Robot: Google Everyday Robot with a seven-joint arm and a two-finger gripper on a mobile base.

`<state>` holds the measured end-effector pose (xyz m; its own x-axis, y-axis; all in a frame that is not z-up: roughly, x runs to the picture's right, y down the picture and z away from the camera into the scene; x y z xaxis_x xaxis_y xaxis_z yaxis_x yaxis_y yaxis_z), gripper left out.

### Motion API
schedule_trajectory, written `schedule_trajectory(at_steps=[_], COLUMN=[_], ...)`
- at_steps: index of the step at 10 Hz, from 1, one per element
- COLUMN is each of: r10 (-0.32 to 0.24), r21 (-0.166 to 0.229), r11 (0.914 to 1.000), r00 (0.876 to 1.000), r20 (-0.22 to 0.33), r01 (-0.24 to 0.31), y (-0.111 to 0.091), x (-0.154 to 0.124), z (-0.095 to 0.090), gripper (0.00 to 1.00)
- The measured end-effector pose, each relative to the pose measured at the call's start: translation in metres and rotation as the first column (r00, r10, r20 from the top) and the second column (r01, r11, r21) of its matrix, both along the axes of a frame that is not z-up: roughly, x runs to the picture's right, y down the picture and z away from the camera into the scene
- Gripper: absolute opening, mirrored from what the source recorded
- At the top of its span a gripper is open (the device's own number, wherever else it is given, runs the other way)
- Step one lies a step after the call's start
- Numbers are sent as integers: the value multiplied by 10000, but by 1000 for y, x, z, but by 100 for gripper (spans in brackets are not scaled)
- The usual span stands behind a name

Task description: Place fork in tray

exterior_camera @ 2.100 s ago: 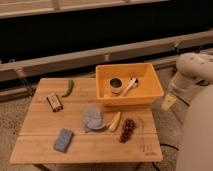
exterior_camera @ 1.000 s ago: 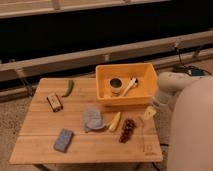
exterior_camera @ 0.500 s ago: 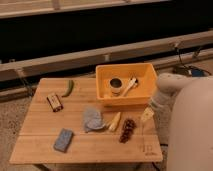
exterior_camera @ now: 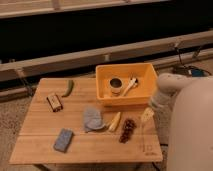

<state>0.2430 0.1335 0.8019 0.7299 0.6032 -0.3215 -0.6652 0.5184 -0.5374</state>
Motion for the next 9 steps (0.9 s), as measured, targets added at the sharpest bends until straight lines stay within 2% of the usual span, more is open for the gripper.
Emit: schedule_trajectory(at_steps=[6, 9], r10=[280, 439], r21=[-672, -864], r11=[9973, 9951], r00=[9994, 9983], r20=[-179, -392], r01=[-291, -472], y=[45, 56], x=[2, 0], z=[16, 28], gripper=[80, 80])
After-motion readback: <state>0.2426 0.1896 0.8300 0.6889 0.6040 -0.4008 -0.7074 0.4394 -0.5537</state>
